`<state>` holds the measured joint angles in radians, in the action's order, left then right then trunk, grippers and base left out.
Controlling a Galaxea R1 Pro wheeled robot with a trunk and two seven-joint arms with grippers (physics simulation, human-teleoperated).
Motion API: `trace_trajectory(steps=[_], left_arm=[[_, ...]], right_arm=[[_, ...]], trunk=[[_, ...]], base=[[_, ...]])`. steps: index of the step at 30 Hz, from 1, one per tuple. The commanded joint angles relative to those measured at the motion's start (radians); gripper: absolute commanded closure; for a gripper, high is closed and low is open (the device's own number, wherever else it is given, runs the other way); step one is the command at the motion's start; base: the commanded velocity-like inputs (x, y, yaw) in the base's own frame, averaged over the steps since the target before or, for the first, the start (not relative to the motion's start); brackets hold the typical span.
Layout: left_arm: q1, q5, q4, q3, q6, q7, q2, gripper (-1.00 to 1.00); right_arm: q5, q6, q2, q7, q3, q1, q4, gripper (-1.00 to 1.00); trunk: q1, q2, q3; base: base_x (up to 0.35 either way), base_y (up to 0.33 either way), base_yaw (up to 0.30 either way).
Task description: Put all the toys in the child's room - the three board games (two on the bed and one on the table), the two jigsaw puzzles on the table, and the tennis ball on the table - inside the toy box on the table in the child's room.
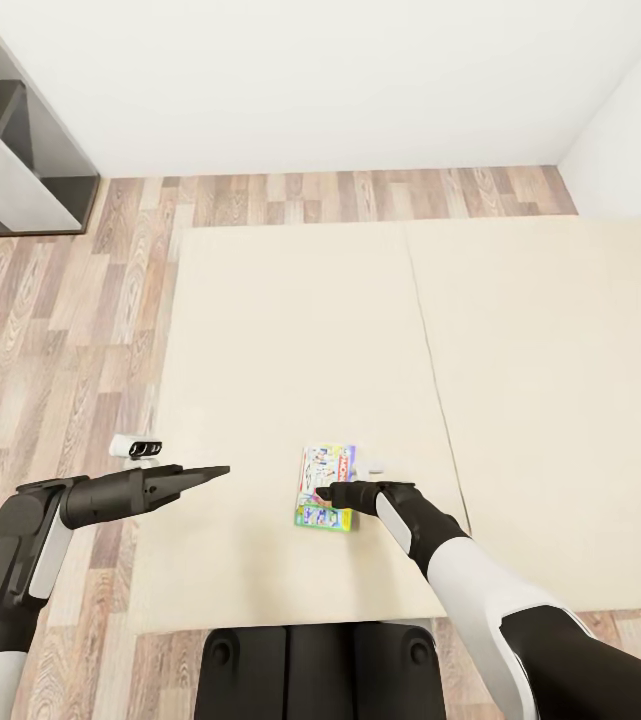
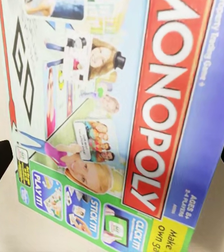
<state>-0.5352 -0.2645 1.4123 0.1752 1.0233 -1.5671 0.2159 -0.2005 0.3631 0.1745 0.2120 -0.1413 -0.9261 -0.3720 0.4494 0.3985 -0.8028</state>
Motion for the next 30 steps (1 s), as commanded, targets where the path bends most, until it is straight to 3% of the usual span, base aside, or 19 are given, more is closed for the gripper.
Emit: trace_trajectory(steps=[1,30], left_arm=[[0.0,0.0,0.0,0.0,0.011,-0.004,0.0,-1.0],[0.0,0.001,0.0,0.0,0.011,-0.004,0.0,-1.0]], right_arm=[[-0.008,0.005,0.0,-0.002,-0.003,0.0,-0.001,-1.0],[-0.008,0.004,0.0,-0.002,-0.004,0.0,-0.001,-1.0]], trunk=[[0.001,0.002,-0.001],[0.001,0.002,-0.001]], base=[[0.0,0.009,0.0],[0.0,0.036,0.0]])
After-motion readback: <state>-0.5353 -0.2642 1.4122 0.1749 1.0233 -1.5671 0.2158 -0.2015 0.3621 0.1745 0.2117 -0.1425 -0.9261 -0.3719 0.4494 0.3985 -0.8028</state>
